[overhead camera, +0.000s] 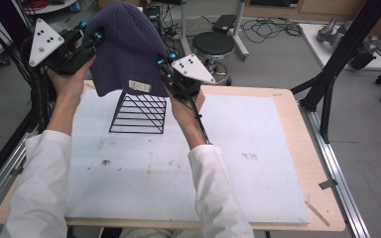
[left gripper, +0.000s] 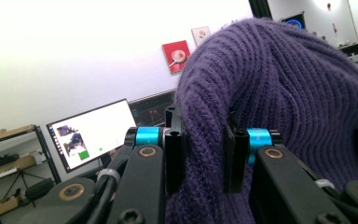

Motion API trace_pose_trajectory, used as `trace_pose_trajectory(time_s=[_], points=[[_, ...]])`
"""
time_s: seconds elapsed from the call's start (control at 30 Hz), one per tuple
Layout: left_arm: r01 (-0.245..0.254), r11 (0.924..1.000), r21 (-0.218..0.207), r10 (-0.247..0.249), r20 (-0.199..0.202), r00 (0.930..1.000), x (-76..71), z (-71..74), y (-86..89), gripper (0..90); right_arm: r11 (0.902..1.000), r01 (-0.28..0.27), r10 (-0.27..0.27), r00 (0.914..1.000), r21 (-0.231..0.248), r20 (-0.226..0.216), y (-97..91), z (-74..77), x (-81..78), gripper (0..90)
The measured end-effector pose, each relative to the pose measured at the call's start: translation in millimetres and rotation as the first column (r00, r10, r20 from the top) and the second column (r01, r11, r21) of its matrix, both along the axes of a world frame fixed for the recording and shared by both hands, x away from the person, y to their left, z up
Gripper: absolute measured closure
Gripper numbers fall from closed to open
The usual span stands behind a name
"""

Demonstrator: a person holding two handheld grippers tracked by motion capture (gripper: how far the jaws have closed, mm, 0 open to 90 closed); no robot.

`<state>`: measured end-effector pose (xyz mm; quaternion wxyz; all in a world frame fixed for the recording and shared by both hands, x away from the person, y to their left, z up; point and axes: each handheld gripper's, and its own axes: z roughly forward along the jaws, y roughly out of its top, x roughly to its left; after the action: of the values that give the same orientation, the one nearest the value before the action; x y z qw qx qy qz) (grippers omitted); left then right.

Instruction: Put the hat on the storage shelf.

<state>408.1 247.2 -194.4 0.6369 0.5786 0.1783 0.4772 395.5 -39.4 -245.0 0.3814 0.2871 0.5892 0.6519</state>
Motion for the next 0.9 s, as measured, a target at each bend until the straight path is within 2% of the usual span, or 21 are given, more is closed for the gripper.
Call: trace_pose_trajectory(time_s=[0.1, 0.27, 0.43, 0.53, 0.63, 0.9], points=[[-0.002, 0.9998, 0.02, 0.002, -0.009, 1.0, 2.4, 0.3, 0.5, 75.2, 1.0, -0.001, 0.001, 0.9997, 0.009, -0.023, -0.6, -2.0, 4.7, 81.6], [-0.001, 0.9994, 0.035, 0.003, -0.034, 0.9994, 10.2, -5.6, -0.3, 75.2, 1.0, 0.002, -0.002, 0.9983, -0.005, -0.057, 0.7, -8.8, 13.9, 81.5], [-0.011, 0.9977, 0.067, 0.014, -0.055, 0.9984, 18.2, -14.7, -3.9, 74.2, 0.9987, 0.046, -0.048, 0.9947, -0.024, -0.091, 0.8, -13.6, 19.8, 80.9], [-0.028, 0.9958, 0.087, 0.034, -0.072, 0.9968, 23.5, -20.4, -6.6, 73.1, 0.995, 0.08, -0.087, 0.9898, -0.06, -0.113, 3.4, -17.6, 23.9, 80.5], [-0.031, 0.9948, 0.097, 0.04, -0.09, 0.9951, 27.5, -25.8, -7.7, 73.4, 0.9834, 0.122, -0.137, 0.9854, -0.134, -0.102, 8.6, -22.6, 27.1, 80.5], [-0.03, 0.9975, 0.063, 0.038, -0.13, 0.9908, 31.1, -44.1, 1.2, 73.6, 0.9807, 0.106, -0.128, 0.9832, -0.164, -0.13, 14.8, -32.8, 29.4, 80.4]])
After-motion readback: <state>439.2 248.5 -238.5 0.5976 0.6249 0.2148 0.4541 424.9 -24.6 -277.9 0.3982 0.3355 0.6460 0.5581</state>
